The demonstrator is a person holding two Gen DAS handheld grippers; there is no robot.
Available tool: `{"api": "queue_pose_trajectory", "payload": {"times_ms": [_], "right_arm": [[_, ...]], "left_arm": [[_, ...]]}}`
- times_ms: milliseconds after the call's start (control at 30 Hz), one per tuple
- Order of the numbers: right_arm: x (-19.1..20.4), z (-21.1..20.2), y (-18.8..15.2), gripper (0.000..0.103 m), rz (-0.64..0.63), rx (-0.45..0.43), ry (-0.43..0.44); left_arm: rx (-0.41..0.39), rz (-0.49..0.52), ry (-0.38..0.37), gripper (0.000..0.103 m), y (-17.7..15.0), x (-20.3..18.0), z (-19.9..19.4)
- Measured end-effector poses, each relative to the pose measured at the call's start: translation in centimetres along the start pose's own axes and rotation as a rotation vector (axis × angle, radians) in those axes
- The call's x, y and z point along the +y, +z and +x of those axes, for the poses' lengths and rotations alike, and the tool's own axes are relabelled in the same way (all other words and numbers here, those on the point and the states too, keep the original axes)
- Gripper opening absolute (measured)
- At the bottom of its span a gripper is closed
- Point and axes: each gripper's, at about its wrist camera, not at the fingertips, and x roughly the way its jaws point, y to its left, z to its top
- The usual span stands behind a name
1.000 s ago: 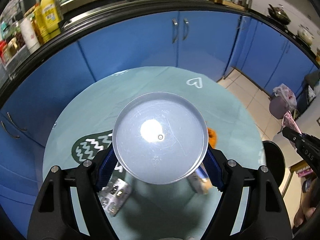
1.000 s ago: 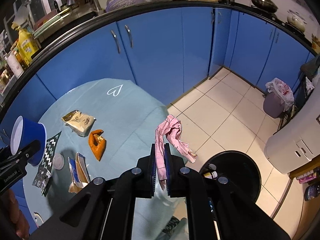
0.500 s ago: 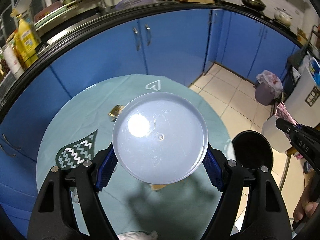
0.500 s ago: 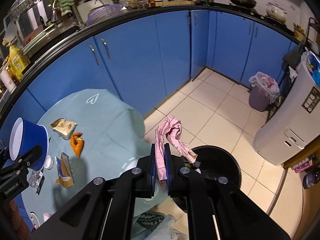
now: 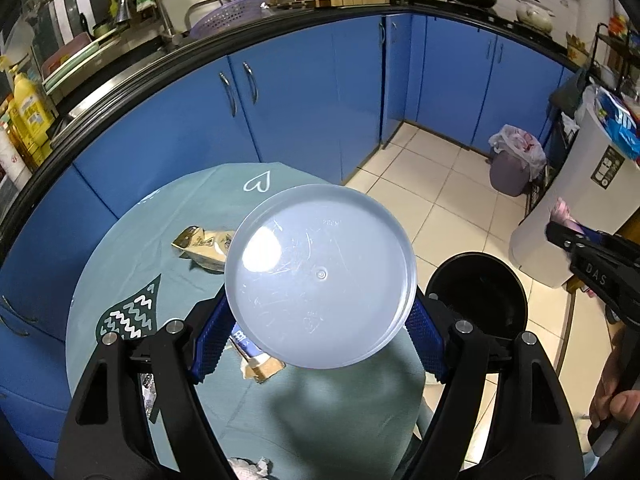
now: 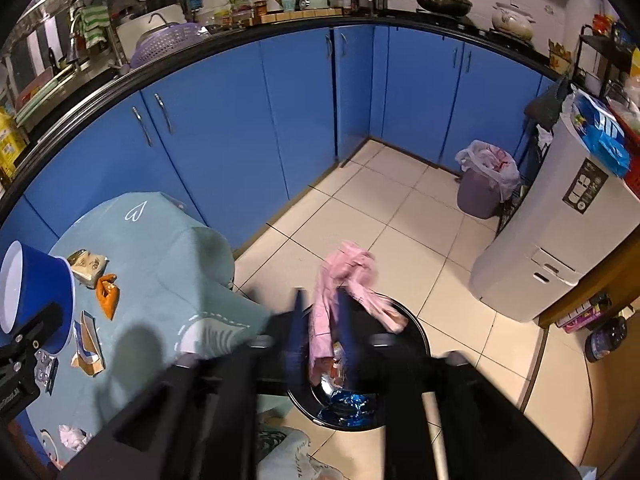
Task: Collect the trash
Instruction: 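Carry the pink cloth into the black bin and open the right tool while the left tool carries the lid, then lower the clear round lid into the black bin and open the left tool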
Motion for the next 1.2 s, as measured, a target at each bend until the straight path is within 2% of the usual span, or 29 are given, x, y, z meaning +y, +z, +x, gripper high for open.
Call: {"api": "queue_pose_trajectory", "payload": {"times_ms": [33, 167, 333, 600, 1000, 1200], "right_arm": [[-0.3, -0.2, 0.0, 0.073, 0.005, -0.015, 0.000], [-0.8, -0.7, 0.0, 0.076, 0.009, -0.035, -0.028], [-1.7, -1.0, 0.0, 0.090, 0.039, -0.046, -0.037], [-3.4, -1.3, -0.2, 0.090, 0.067, -0.065, -0.076], [-9.9, -2.6, -0.1, 0.090, 0.190, -0.086, -0.159], [-12.0, -3.2, 0.1, 0.090, 0.233, -0.098, -0.179]], "left_arm": [[0.001, 0.003, -0.001, 0.077, 0.0, -0.2, 0.0], [0.002, 0.010, 0.000, 0.077, 0.0, -0.7, 0.0], [0.003, 0.025, -0.006, 0.077, 0.1, -1.6, -0.1], [0.009, 0.067, -0.048, 0.077, 0.7, -4.5, 0.1], [0.006, 0.177, -0.191, 0.078, 2.6, -12.7, 0.6], [0.019, 0.211, -0.229, 0.078, 3.5, -15.3, 1.1]]}}
